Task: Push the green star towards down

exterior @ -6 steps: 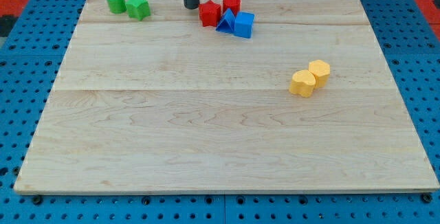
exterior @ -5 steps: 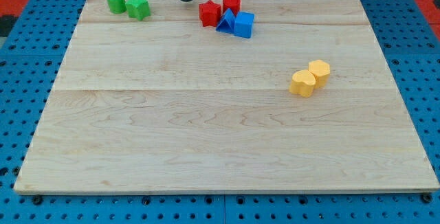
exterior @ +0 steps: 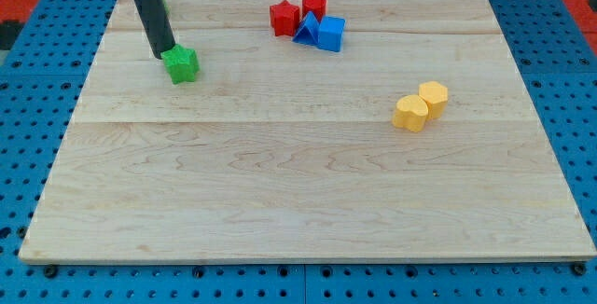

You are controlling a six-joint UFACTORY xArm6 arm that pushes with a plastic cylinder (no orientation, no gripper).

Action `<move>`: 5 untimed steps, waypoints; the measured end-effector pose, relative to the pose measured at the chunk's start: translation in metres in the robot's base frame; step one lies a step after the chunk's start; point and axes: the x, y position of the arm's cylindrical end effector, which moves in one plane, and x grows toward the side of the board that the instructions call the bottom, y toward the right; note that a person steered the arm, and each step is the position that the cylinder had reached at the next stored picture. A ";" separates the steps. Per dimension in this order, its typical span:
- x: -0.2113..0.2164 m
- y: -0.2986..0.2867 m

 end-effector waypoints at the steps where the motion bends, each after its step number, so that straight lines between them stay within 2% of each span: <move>1: 0.014 0.032; 2: 0.025 0.068; 4: 0.161 0.113; 5: 0.152 0.077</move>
